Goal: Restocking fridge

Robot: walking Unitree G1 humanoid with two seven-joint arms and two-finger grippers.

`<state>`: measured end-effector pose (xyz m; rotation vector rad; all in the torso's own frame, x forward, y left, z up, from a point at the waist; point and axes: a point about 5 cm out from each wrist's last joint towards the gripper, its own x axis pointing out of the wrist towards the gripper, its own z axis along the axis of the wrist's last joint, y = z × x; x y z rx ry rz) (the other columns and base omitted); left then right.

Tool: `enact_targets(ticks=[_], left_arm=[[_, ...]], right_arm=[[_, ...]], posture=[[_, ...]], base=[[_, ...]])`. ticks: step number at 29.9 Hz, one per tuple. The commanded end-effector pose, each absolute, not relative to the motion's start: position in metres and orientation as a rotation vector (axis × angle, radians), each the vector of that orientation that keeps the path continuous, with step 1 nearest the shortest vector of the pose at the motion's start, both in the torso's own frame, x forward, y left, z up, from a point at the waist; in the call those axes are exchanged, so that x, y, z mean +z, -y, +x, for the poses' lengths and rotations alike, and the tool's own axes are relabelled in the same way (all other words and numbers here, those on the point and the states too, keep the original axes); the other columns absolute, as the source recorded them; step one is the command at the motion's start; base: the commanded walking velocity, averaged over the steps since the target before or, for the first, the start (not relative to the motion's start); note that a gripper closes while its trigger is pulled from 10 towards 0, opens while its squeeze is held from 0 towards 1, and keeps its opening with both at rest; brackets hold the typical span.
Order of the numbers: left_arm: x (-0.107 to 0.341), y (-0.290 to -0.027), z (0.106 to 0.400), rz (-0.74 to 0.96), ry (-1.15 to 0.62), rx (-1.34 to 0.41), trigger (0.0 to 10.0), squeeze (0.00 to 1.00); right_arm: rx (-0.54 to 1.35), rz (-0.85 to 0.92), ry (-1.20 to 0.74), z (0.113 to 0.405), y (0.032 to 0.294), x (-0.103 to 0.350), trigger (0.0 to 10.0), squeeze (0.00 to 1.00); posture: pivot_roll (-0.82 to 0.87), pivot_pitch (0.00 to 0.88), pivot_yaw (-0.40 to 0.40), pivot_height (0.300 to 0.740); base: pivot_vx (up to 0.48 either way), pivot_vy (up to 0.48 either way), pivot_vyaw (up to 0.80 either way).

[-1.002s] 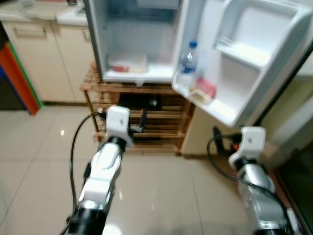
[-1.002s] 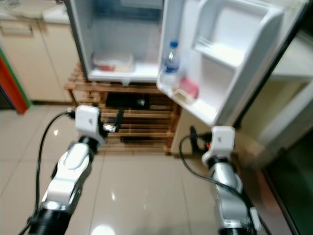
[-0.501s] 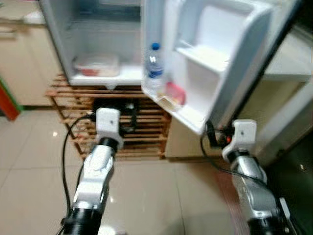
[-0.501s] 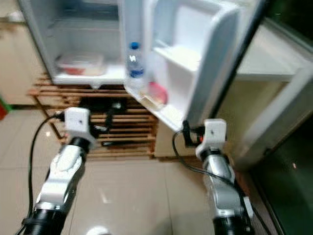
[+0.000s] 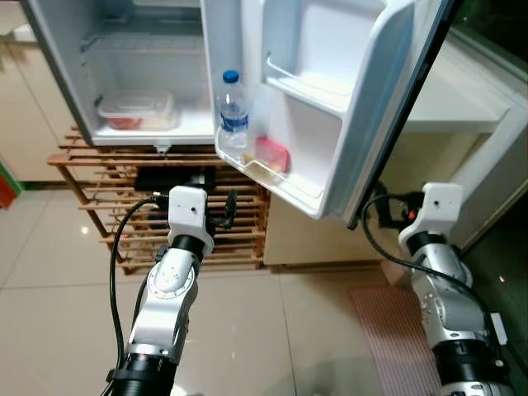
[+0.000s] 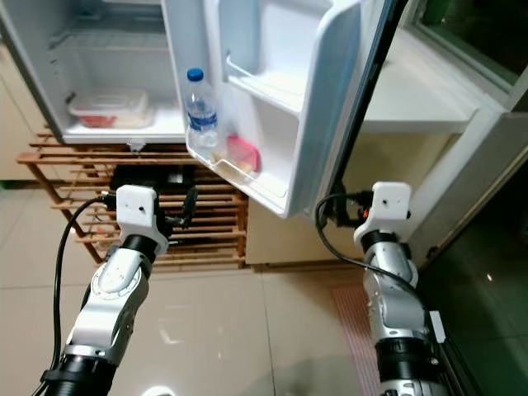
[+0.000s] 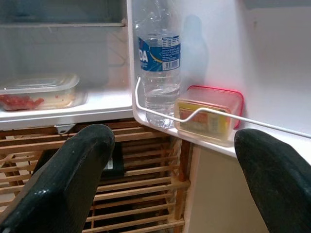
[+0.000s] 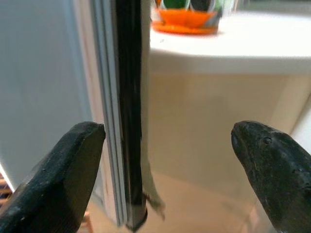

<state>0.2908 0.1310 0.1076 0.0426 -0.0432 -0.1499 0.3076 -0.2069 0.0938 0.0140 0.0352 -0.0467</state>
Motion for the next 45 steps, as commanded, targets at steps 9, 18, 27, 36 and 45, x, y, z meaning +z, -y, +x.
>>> enact_targets(ticks=[9,18,27,36,45], left_arm=[[0.109,-0.128,0.292,0.027,0.008,-0.18,10.0,0.0],[0.076,-0.156,0.26,0.123,-0.091,-0.277,10.0,0.0],[0.026,-0.172,0.229,0.11,-0.349,-0.441,10.0,0.0],[0.0,-0.17,0.23,0.08,-0.454,-0.415,10.0,0.0],[-0.047,-0.176,0.224,0.056,-0.688,-0.276,10.0,0.0]], right_arm=[[-0.101,0.046,-0.07,0.342,0.221,0.1,10.0,0.0],[-0.218,-0.026,-0.061,0.362,0.241,0.119,10.0,0.0],[-0.263,-0.048,-0.1,0.369,0.249,0.125,10.0,0.0],[-0.168,0.007,-0.079,0.381,0.218,0.132,10.0,0.0],[-0.027,0.116,-0.017,0.389,0.174,0.141,10.0,0.0]], posture=[[-0.02,0.0,-0.023,0.74],[0.0,0.0,-0.035,0.74],[0.03,0.016,-0.051,0.74],[0.04,0.025,-0.066,0.74],[0.0,0.035,-0.086,0.74]], base=[[0.0,0.0,0.0],[0.0,0.0,0.0],[0.0,0.0,0.0],[0.0,0.0,0.0],[0.0,0.0,0.0]])
